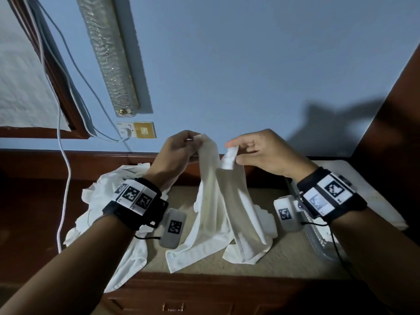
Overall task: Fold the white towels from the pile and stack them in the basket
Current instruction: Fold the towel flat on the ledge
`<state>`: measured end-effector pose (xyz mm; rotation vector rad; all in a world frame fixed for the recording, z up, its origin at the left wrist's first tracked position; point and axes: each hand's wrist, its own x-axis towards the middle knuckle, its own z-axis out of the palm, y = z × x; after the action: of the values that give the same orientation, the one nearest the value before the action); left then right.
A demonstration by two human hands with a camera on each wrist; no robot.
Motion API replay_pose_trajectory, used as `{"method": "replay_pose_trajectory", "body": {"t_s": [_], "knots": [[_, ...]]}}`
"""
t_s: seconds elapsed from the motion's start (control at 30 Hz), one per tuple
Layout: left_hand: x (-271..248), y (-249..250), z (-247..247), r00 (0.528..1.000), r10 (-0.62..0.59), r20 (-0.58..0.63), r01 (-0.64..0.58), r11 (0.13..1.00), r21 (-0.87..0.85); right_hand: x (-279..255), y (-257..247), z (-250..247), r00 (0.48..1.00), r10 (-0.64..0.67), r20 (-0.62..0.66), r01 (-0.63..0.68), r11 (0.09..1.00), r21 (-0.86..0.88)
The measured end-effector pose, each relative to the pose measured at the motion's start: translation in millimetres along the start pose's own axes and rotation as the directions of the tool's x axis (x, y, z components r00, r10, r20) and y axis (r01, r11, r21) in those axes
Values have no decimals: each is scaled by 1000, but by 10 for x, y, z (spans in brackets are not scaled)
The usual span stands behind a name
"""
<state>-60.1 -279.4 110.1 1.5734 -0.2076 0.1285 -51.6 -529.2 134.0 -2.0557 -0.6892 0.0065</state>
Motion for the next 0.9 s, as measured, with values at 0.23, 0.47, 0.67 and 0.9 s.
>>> {"method": "replay_pose_trajectory", "body": {"t_s": [0.23,0.47,0.67,0.9], "knots": [[-184,-60,117,999,27,27,-27,999,-25,67,-121,281,969,-213,-128,184,961,-205],[-302,-68,174,1000,2,28,1,992,-124,177,-34,475,927,-147,-344,114,987,-116],[-267,-108,147,998,65,-20,-64,997,31,232,-48,622,896,-96,-433,75,995,-65],[-115,153,-62,976,214,-48,-208,972,110,206,-48,579,995,-96,23,93,990,109]]}}
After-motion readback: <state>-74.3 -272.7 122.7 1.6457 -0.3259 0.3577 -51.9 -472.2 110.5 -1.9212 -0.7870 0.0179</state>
